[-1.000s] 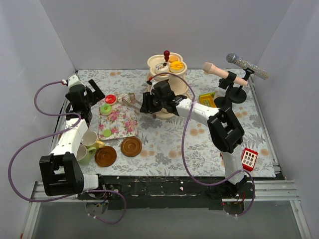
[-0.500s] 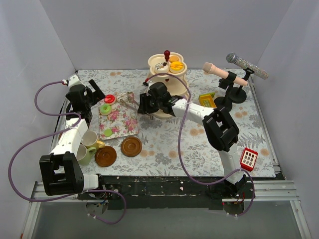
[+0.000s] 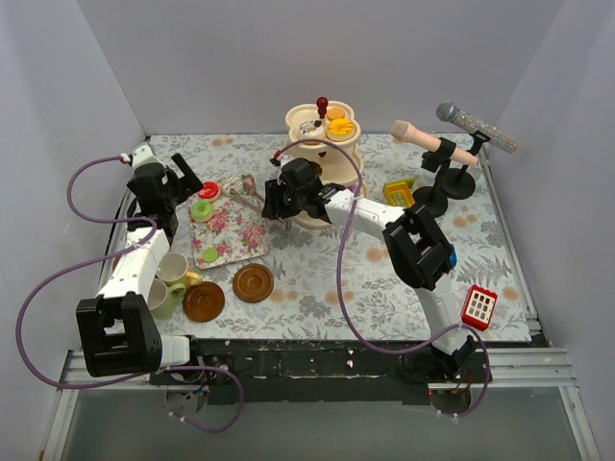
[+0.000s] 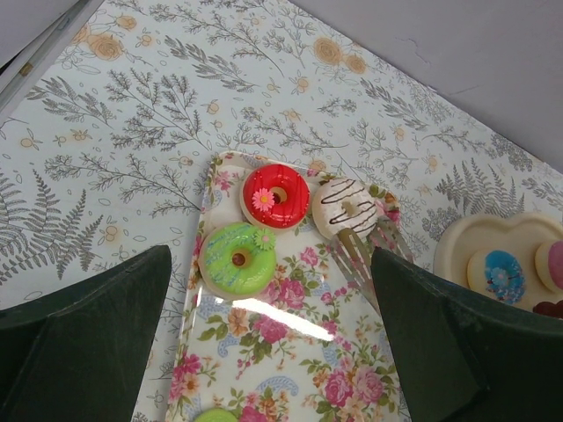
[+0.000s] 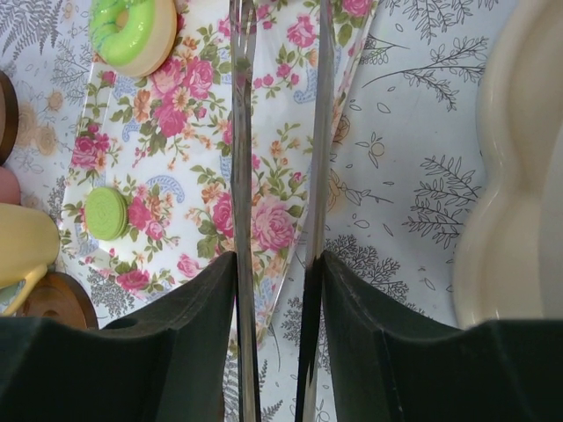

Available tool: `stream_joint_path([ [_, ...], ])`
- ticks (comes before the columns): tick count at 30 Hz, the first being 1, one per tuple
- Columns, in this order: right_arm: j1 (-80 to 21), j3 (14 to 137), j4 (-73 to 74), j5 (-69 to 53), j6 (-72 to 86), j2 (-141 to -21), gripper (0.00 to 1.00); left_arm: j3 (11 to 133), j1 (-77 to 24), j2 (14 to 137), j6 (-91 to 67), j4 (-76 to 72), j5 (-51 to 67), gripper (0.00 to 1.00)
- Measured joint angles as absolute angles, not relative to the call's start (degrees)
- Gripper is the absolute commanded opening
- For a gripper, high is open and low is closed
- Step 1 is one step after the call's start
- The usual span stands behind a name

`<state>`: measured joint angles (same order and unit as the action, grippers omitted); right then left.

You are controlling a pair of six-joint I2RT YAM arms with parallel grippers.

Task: Serve the afternoon tea
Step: Pick up the desert from the tray.

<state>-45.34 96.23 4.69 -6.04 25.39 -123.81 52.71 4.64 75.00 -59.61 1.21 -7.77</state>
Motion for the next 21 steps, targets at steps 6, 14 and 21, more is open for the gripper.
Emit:
stream_joint_path([
  [6, -45.2, 97.3, 5.5, -5.5, 25.2, -125.2, 0.29, 52.7, 4.6, 75.0, -59.6, 1.2, -7.6, 0.98],
  [14, -45.2, 97.4, 5.7, -5.7, 25.1, -125.4, 0.18, 52.7, 4.6, 75.0, -59.6, 1.2, -7.4, 0.98],
  [21, -45.3, 97.4, 5.6, -5.8, 25.1, -125.3, 0.16, 52.7, 4.6, 75.0, -59.6, 1.2, -7.4, 0.98],
])
